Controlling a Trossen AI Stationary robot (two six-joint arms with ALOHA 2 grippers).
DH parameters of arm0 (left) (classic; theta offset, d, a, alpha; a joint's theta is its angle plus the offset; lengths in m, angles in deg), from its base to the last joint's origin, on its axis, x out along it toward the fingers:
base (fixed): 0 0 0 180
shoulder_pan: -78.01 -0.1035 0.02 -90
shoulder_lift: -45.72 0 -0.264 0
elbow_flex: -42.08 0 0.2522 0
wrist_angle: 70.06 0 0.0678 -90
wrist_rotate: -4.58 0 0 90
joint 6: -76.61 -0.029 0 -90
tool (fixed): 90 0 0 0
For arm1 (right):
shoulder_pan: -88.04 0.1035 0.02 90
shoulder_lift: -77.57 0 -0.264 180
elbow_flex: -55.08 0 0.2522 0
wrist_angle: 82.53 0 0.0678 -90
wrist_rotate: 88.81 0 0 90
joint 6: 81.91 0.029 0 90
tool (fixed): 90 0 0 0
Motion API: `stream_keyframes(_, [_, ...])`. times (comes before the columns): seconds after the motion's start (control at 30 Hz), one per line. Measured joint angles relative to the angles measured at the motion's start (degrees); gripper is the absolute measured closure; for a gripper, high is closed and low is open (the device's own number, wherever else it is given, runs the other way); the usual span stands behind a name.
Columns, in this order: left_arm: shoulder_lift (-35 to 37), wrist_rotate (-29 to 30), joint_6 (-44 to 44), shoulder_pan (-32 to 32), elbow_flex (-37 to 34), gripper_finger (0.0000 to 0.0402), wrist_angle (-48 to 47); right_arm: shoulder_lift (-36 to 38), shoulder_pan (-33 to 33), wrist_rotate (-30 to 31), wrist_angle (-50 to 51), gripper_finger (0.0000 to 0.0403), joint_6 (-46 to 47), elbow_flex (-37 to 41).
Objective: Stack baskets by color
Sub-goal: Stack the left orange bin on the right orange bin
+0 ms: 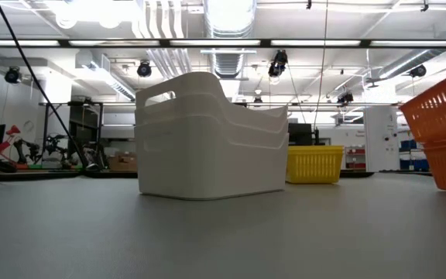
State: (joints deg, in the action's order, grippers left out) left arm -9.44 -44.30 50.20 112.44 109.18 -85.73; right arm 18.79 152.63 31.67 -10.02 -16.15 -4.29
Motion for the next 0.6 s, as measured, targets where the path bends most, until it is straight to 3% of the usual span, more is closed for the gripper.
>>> stream_keyframes(0.6, [0.0, 0.07, -1.04, 0.0, -0.02, 0.0228, -0.1, -9.87, 0.93, -1.17, -0.94, 0.0394, 1.94, 0.13])
